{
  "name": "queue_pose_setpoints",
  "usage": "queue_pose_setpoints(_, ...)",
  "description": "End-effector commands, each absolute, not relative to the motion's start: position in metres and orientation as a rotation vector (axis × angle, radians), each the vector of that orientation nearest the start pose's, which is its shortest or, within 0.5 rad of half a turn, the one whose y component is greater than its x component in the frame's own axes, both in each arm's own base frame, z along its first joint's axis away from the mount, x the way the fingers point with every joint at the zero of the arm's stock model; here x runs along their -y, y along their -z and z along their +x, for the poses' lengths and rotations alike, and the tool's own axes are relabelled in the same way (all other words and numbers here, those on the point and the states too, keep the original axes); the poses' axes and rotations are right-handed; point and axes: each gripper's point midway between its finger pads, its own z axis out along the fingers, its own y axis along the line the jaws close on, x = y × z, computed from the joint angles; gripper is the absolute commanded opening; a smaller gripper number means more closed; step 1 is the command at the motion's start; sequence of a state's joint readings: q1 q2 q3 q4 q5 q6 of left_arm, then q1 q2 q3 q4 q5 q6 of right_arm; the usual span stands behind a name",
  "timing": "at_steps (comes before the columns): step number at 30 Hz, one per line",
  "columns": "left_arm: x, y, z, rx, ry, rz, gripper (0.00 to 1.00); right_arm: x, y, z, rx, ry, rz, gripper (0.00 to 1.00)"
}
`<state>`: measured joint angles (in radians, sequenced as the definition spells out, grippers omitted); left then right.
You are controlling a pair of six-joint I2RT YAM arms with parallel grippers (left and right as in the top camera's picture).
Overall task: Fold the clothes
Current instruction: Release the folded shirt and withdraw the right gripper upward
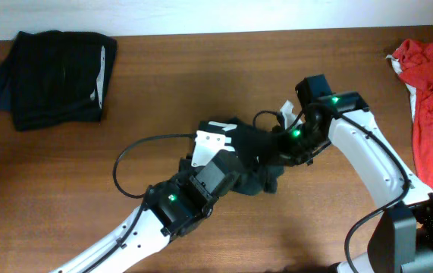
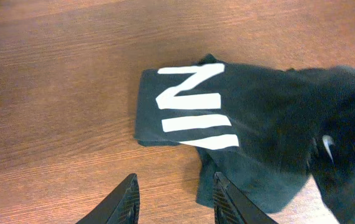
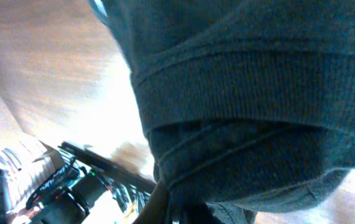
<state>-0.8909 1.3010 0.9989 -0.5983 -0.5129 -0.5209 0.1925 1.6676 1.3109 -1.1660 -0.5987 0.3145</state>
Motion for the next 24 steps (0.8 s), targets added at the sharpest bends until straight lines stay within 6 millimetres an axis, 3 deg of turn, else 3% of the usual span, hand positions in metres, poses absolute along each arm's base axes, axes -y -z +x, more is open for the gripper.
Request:
queue_pose_setpoints(1,0.189,-0.174,0.299,-2.312,-0.010,0.121,0.39,-0.161,-0.111,0.252,-3.188,-0.982,0.111,0.04)
queue_pose_setpoints(2,0.182,-0.166,0.305,-2.336,-0.034,0.099,0.39,-0.159,-0.102,0.243,-3.217,-0.960,0.099,0.04)
queue_pose_setpoints(3,0.183,-0.160,0.306,-2.359,-0.026,0.101,0.47,-0.150,-0.088,0.242,-3.235,-0.863,0.100,0.04)
queue_pose_setpoints(4,0.186,-0.151,0.305,-2.393,-0.011,0.115,0.49,-0.134,-0.068,0.241,-3.264,-0.699,0.215,0.04)
queue_pose_setpoints(6,0.188,-0.137,0.305,-2.427,-0.038,0.132,0.54,-0.128,-0.048,0.236,-3.267,-0.642,0.278,0.04)
queue_pose_setpoints(8,0.194,-0.122,0.306,-2.463,-0.032,0.153,0.66,-0.107,-0.039,0.243,-3.249,-0.428,0.317,0.32)
queue_pose_setpoints(10,0.206,-0.102,0.307,-2.510,0.000,0.182,0.72,-0.096,-0.044,0.254,-3.218,-0.407,0.394,0.66)
queue_pose_setpoints(12,0.214,-0.074,0.307,-2.574,-0.002,0.210,0.73,-0.084,-0.060,0.266,-3.194,-0.414,0.468,0.67)
queue_pose_setpoints(14,0.202,-0.051,0.312,-2.614,-0.080,0.187,0.73,-0.083,-0.073,0.274,-3.176,-0.442,0.431,0.73)
queue_pose_setpoints(16,0.178,-0.040,0.329,-2.643,-0.102,0.083,0.72,-0.111,-0.085,0.286,-3.101,-0.717,0.209,0.71)
queue_pose_setpoints(17,0.171,-0.037,0.336,-2.655,-0.071,0.035,0.72,-0.113,-0.086,0.291,-3.080,-0.728,0.199,0.69)
queue_pose_setpoints(21,0.192,-0.027,0.366,-2.651,0.266,0.106,0.71,-0.118,-0.085,0.300,-3.037,-0.732,0.108,0.59)
queue_pose_setpoints(24,0.210,-0.008,0.365,-2.677,0.377,0.139,0.66,-0.131,-0.077,0.303,-3.043,-0.733,0.078,0.58)
